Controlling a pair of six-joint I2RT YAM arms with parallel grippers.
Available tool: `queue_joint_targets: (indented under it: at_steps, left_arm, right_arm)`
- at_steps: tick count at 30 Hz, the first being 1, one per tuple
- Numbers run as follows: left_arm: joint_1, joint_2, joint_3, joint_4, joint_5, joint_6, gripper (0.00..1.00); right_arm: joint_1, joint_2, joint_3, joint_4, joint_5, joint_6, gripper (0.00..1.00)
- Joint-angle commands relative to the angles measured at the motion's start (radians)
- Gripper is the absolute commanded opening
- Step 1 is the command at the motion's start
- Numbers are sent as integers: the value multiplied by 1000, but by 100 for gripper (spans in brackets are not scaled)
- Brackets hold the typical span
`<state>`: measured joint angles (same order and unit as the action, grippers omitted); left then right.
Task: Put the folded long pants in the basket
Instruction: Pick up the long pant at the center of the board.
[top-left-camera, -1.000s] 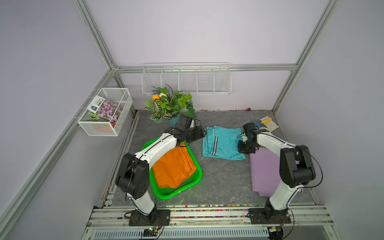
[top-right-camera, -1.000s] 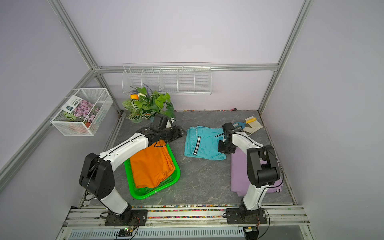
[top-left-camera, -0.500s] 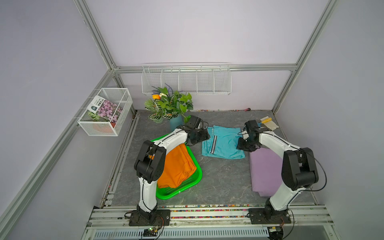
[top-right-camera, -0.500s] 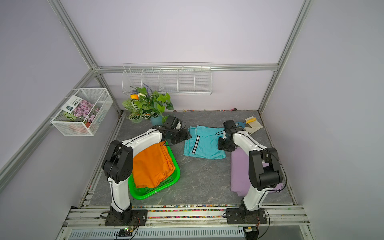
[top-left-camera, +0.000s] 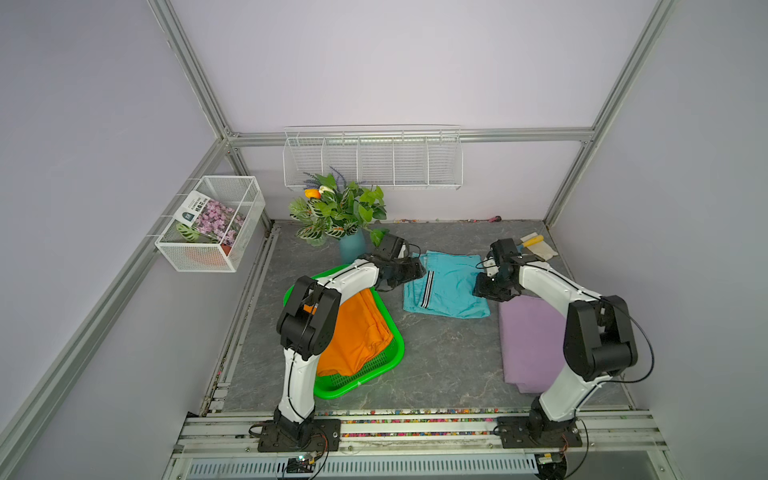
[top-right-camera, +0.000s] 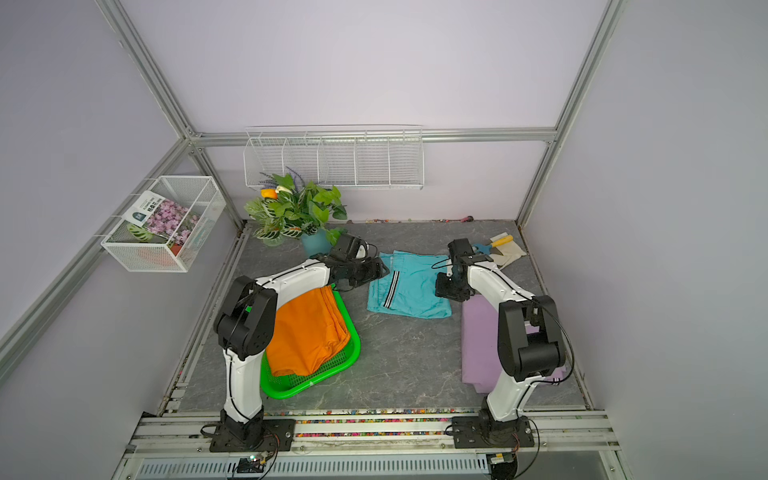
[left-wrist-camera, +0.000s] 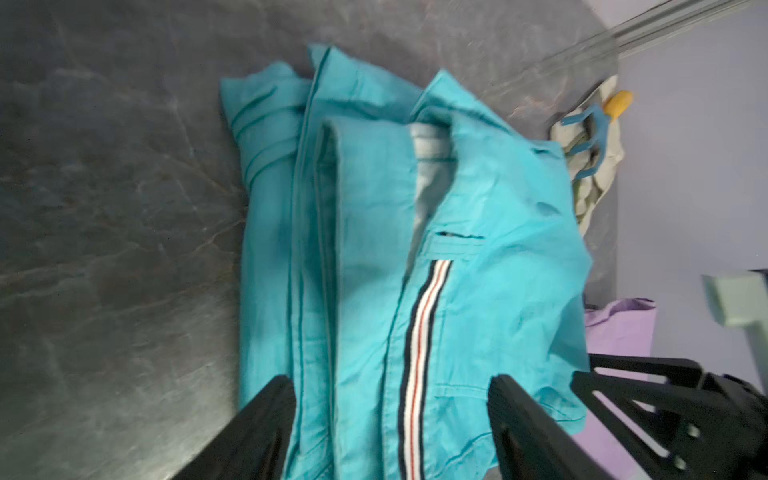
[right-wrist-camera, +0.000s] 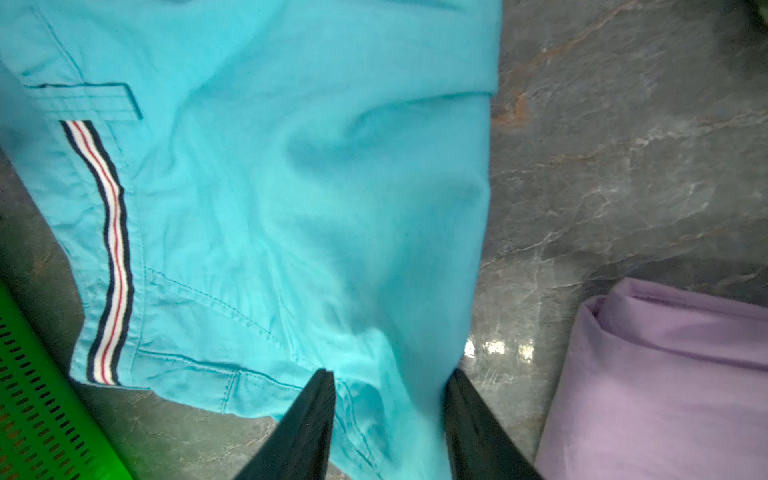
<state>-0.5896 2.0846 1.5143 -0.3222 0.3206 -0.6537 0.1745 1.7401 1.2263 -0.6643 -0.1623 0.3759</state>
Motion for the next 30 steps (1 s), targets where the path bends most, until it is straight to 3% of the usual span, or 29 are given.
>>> queue_joint_targets:
  at_steps: [1,6,13,22,24,28,30]
  left_arm:
    - [3,41,34,-102,-57,51,78]
    - [13,47,12,-82,-58,44,78]
    - [13,69,-43,113,127,3,78]
    - [10,95,-49,155,197,-8,76]
    - [7,113,-26,128,199,3,62]
    - [7,136,31,31,177,54,10]
    - [7,131,37,-2,155,76,0]
  right_arm:
    - [-4,13,4,32,-20,-9,47]
    - [-4,12,2,44,-37,-9,47]
    - [-4,38,0,52,-61,-6,47]
    - [-4,51,3,37,-53,-19,47]
    - [-4,50,8,28,-44,-22,47]
    - [-14,51,13,32,-49,-20,50]
    - [-32,58,16,41,-81,-13,56]
